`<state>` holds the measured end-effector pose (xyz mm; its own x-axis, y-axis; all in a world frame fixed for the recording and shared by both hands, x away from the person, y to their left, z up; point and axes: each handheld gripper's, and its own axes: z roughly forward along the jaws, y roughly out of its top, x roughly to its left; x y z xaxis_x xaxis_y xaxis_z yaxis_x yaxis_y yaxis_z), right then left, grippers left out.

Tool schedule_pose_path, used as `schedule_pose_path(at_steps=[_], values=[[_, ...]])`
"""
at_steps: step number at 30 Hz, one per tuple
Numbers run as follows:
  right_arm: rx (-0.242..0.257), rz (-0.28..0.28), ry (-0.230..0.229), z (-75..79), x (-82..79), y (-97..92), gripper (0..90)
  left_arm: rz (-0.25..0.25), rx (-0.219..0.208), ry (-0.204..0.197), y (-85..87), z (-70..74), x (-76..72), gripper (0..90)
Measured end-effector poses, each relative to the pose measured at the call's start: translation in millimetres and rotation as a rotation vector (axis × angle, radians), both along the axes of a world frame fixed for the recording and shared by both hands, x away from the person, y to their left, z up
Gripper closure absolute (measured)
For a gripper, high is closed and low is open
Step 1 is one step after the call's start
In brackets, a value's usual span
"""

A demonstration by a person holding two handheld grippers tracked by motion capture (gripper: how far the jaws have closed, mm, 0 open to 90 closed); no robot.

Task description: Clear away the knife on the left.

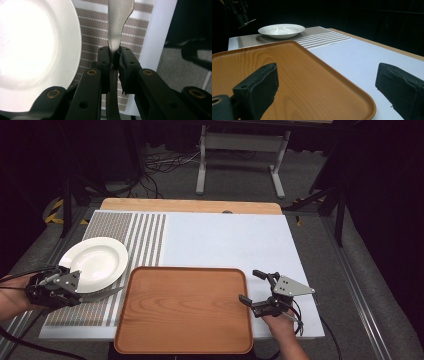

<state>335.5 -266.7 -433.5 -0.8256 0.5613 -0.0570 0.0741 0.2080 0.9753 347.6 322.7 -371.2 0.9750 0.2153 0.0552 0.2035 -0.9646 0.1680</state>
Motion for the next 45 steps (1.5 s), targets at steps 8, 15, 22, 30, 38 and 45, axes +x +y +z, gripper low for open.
schedule_pose_path(at_steps=[8,15,22,30,38,45], values=[[0.003,0.001,-0.001,0.3,-0.1,-0.4,5.1,0.115,-0.076,0.042,-9.9,11.2,0.1,80.2],[0.002,0.0,-0.003,0.7,-0.5,-0.8,5.1,0.223,-0.134,0.09,-21.4,19.6,0.3,80.2],[0.004,0.001,-0.004,0.9,-0.6,-1.4,5.1,0.314,-0.191,0.138,-29.1,24.4,1.6,80.2],[0.005,0.001,-0.006,1.2,-0.8,-1.9,5.1,0.333,-0.246,0.148,-40.4,27.3,-2.3,80.2],[0.002,0.002,-0.007,1.3,-1.2,-1.8,5.1,0.364,-0.305,0.168,-54.0,27.9,-7.0,80.2],[0.0,0.005,-0.007,1.1,-1.7,-1.4,5.1,0.379,-0.325,0.178,-66.1,22.1,-12.7,80.2]])
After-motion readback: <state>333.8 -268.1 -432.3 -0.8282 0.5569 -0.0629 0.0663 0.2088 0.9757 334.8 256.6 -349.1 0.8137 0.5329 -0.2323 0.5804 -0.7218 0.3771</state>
